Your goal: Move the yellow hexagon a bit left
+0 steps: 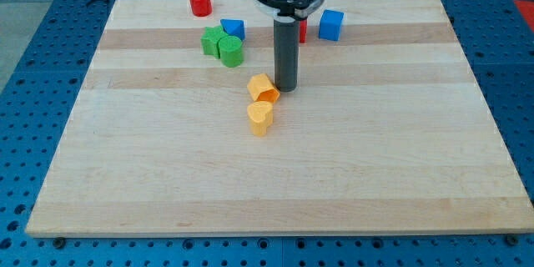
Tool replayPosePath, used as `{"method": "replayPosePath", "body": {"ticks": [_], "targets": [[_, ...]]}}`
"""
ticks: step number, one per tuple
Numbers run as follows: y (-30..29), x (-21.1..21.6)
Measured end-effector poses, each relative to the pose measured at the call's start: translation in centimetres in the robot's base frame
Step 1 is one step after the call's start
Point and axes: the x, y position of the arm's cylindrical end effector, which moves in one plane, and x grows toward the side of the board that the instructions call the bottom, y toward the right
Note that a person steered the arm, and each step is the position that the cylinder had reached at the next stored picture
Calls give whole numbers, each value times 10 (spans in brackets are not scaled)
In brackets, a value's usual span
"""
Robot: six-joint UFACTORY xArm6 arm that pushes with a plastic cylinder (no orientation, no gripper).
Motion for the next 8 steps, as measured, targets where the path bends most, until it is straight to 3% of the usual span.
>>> {"method": "replayPosePath", "body": {"ticks": [1,3,4,5,6,8], "targets": [[14,-18],[8,-15],[11,18],[12,23],[28,-9],[-18,-19]]}}
